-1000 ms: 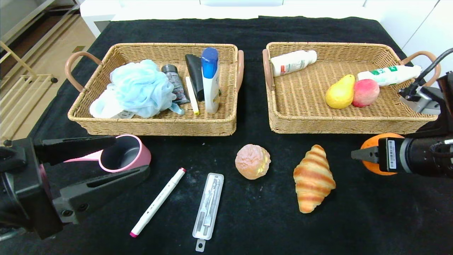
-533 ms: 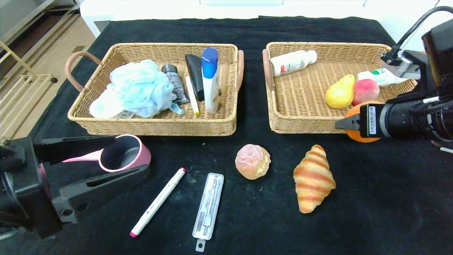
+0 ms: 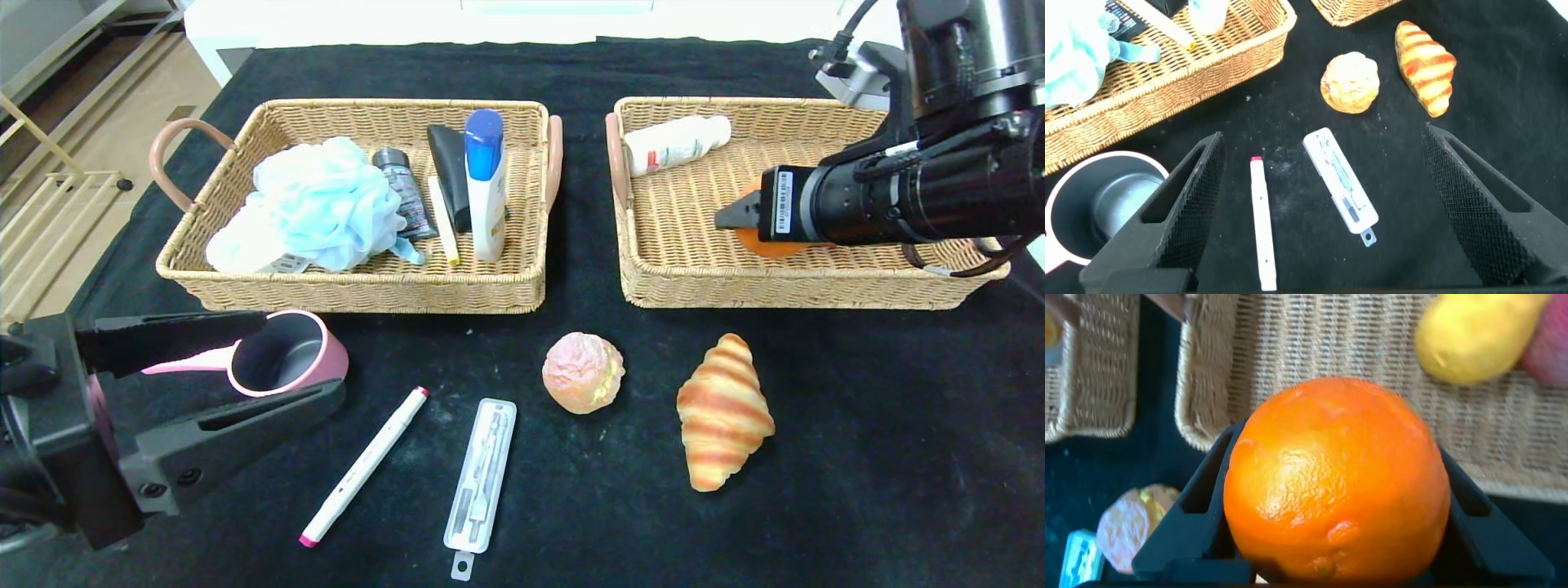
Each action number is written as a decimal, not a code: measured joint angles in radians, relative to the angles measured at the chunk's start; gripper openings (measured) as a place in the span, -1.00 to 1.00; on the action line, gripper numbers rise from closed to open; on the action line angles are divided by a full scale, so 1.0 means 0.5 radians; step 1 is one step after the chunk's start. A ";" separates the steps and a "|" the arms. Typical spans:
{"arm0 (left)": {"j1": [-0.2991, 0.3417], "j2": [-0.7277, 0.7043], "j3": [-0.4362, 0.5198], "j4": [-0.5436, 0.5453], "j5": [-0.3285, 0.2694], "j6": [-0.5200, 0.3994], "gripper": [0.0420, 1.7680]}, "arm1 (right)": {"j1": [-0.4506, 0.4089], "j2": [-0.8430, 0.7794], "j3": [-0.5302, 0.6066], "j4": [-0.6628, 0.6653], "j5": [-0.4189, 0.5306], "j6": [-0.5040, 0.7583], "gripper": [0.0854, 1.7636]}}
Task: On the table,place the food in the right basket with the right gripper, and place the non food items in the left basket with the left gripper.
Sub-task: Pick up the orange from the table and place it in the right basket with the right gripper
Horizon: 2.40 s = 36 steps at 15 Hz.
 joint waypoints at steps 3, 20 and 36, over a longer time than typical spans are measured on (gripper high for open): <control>-0.001 -0.002 0.003 0.002 -0.001 0.000 0.94 | -0.003 0.118 -0.089 -0.155 0.000 -0.024 0.39; 0.000 -0.005 0.003 -0.009 -0.001 0.000 0.94 | -0.051 0.395 -0.126 -0.701 -0.097 -0.158 0.55; 0.000 -0.005 0.006 -0.002 -0.004 0.000 0.94 | 0.066 0.168 0.007 -0.439 -0.302 -0.233 0.89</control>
